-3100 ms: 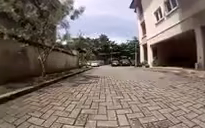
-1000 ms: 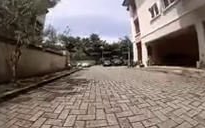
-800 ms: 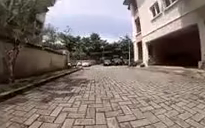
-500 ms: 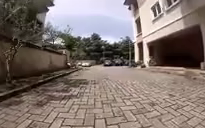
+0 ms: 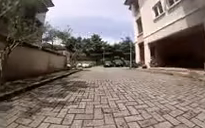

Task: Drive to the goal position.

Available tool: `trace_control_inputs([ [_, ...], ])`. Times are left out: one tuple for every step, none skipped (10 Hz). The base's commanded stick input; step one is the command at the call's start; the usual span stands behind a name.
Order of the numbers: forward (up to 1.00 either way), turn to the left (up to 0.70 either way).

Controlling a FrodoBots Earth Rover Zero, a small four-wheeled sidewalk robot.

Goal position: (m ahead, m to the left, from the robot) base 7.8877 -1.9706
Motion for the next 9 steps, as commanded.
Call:
trace_control_inputs([
  [0.5, 0.0],
  [0.5, 0.0],
  [0.5, 0.0],
  [0.5, 0.0],
  [0.5, 0.0],
  [0.5, 0.0],
  [0.5, 0.0],
  [0.5, 0.0],
  [0.5, 0.0],
])
